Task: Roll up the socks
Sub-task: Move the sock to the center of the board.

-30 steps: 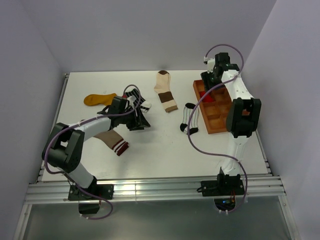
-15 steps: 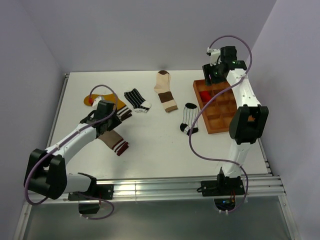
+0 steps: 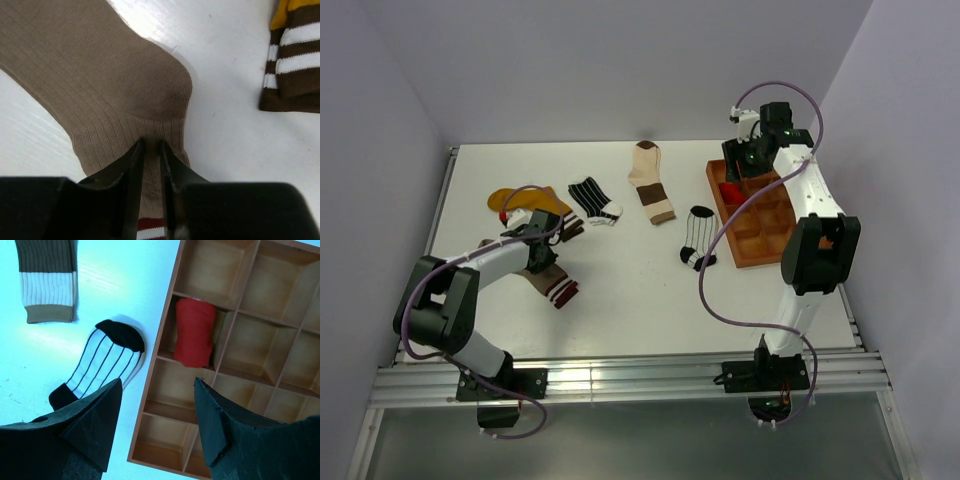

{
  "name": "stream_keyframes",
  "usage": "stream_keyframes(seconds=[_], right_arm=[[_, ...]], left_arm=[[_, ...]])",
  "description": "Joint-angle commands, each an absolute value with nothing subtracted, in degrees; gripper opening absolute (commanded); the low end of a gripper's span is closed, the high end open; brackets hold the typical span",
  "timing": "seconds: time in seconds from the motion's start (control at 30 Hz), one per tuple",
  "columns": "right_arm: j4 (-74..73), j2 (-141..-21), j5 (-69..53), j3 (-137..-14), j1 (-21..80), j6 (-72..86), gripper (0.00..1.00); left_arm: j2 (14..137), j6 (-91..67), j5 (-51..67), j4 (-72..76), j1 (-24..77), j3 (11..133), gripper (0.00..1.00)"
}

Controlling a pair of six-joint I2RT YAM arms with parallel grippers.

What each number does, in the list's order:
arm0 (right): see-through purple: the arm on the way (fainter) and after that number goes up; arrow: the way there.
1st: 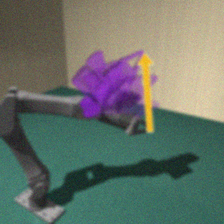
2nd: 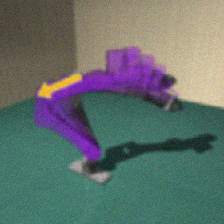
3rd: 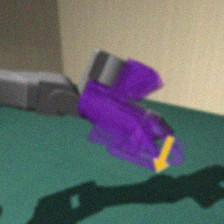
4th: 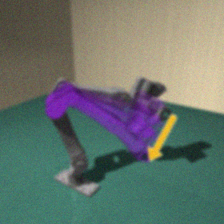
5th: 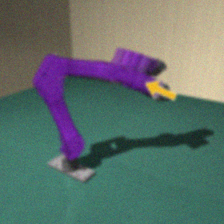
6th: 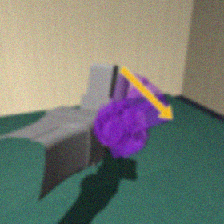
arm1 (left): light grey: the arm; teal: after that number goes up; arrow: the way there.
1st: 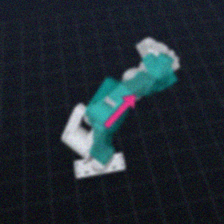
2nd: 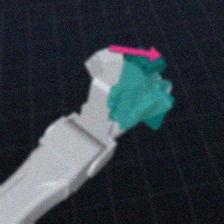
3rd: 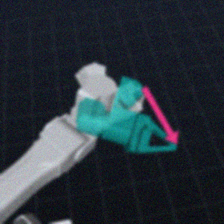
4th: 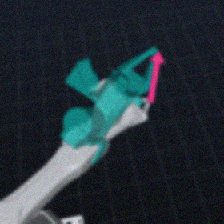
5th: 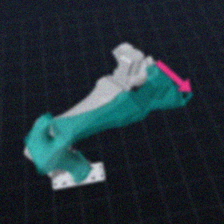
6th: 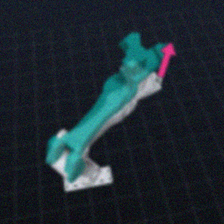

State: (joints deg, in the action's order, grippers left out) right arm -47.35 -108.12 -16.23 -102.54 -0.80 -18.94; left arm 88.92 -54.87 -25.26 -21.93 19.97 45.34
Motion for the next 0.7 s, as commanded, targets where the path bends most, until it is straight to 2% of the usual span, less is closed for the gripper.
stream_keyframes(seconds=[0.0, 0.13, 0.27, 0.47, 0.67], right_arm=[[-47.02, -103.71, -17.4, -102.3, -1.14, -20.13, 0.67], [-47.29, -102.13, -17.4, -101.43, -1.14, -20.92, 0.67], [-47.29, -100.82, -17.49, -99.85, -1.14, -21.36, 0.67], [-46.93, -99.06, -16.35, -97.12, -1.14, -21.88, 0.67], [-46.93, -97.65, -16.08, -95.1, -1.14, -22.24, 0.67]], left_arm=[[92.37, -55.19, -19.44, -21.8, 21.26, 45.97, 0.24], [95.18, -55.72, -15.92, -21.01, 26.44, 46.84, 0.23], [99.66, -56.08, -12.14, -20.04, 36.35, 49.3, 0.23], [109.5, -50.12, -4.57, -21.0, 49.01, 60.19, 0.27], [111.36, -43.69, 0.34, -22.33, 53.61, 65.31, 0.32]])
